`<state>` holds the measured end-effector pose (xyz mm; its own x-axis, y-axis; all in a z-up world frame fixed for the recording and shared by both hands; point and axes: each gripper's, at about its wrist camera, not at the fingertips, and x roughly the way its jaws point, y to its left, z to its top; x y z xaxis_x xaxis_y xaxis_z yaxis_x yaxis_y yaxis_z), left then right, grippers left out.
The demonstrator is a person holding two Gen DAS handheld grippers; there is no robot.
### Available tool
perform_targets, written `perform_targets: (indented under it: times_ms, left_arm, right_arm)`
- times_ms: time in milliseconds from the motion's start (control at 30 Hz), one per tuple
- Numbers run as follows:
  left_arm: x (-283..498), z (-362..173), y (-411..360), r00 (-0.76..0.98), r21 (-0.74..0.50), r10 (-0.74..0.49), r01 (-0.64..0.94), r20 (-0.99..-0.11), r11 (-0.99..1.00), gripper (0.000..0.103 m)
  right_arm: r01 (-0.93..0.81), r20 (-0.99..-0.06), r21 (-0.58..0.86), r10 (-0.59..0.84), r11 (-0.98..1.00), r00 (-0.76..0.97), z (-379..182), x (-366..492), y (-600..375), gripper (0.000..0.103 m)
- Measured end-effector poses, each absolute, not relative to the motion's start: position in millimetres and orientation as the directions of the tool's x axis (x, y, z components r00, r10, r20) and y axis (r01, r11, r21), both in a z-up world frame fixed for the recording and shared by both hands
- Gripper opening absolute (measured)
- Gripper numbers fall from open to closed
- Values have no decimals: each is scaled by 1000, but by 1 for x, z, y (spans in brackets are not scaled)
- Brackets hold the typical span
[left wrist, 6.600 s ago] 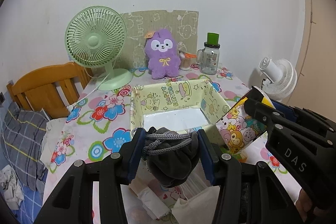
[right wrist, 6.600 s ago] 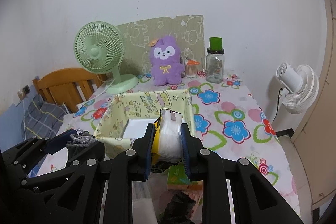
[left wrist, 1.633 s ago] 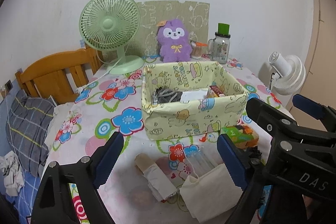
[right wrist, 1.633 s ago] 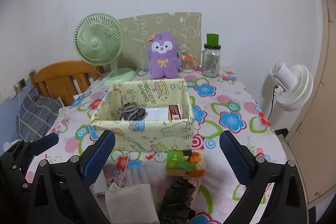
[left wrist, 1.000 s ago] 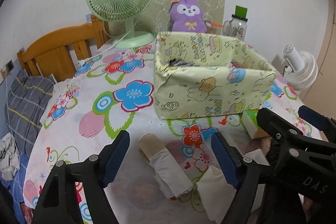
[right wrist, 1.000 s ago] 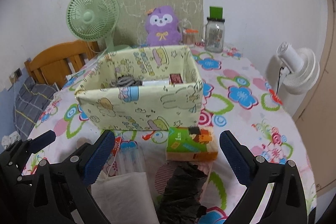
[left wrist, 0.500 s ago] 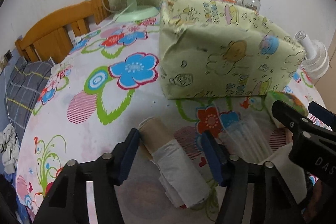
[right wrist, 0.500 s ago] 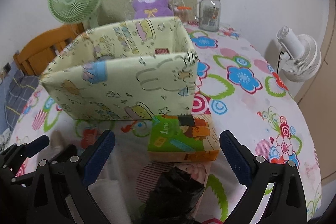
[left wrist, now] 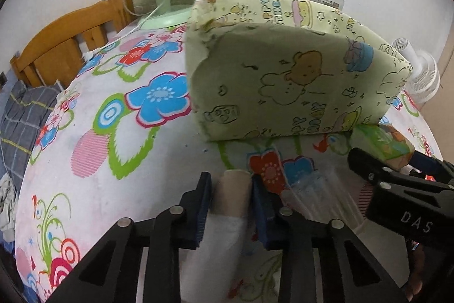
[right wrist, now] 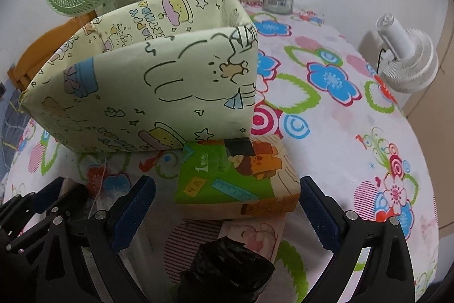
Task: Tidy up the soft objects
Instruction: 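Reach the left tool to the white-wrapped roll while the right tool reaches the green snack box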
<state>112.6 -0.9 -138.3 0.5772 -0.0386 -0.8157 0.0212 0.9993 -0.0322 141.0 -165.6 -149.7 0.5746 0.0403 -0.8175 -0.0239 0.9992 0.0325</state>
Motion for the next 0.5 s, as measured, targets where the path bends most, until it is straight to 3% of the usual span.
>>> perform_targets:
  times_ms: [200, 300, 500]
  left_arm:
    - [122, -138, -12, 572, -34, -61, 59, -818, 998, 24]
    - [124, -138, -15, 572, -33, -65, 66, -818, 997, 22]
    - [126, -136, -22, 574, -29, -75, 89, -816, 996, 16]
  right_arm:
    - [-38, -832, 64, 74, 997, 549, -152, 146, -167, 98]
    - [-30, -826, 28, 40, 999, 562, -153, 146, -165, 76]
    - [-52, -820, 40, 63, 998, 569, -152, 145, -165, 74]
